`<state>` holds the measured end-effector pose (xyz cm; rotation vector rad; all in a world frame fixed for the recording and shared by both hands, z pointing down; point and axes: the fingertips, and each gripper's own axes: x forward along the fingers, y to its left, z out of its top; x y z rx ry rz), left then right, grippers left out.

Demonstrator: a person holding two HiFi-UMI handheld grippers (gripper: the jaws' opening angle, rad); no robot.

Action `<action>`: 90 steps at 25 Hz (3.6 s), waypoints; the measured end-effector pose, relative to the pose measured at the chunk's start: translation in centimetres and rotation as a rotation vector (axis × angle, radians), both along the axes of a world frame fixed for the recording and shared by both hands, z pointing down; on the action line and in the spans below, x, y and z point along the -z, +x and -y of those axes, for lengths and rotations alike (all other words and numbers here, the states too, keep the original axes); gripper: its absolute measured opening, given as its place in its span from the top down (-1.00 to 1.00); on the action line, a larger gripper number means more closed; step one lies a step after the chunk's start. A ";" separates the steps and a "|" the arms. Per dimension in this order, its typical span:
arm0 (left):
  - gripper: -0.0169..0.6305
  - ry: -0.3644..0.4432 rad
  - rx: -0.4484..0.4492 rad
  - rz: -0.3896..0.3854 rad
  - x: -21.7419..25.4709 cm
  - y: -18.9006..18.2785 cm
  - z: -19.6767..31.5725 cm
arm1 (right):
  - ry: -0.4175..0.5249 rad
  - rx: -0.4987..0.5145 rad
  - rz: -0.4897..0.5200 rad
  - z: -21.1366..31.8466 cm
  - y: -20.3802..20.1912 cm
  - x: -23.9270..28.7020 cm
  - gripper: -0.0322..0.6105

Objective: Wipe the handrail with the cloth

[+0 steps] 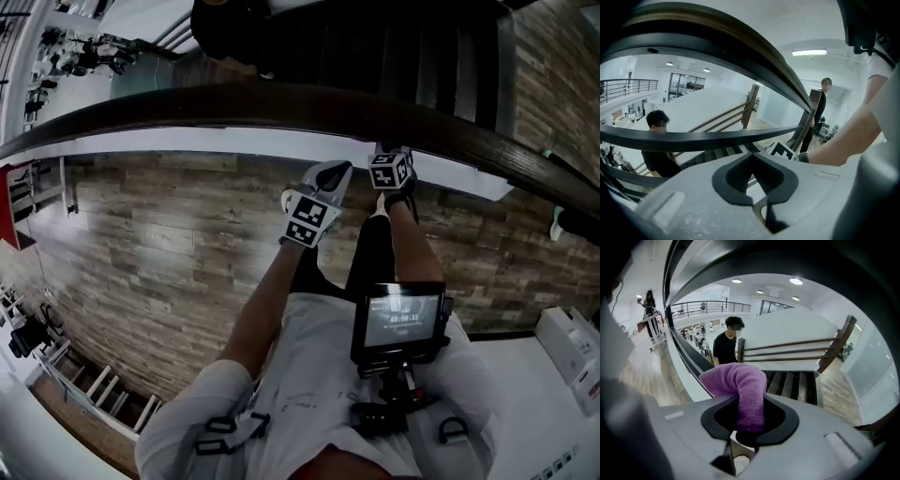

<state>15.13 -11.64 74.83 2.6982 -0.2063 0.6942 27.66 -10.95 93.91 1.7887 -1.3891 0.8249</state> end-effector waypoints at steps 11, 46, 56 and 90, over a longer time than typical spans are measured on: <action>0.95 -0.026 -0.180 0.017 -0.8 6.2 -7.1 | 0.029 -0.236 -0.025 -8.2 10.6 0.9 0.63; 0.95 -0.017 -0.518 0.008 -2.3 29.8 -27.5 | 0.093 -0.704 -0.112 -34.7 41.2 2.7 0.63; 0.95 -0.004 -0.528 0.021 -1.9 29.8 -27.8 | 0.067 -0.873 -0.075 -40.3 44.8 3.0 0.63; 0.95 0.277 0.008 -0.380 25.8 -4.2 -8.5 | 0.660 -0.080 0.153 -15.0 -8.8 38.0 0.64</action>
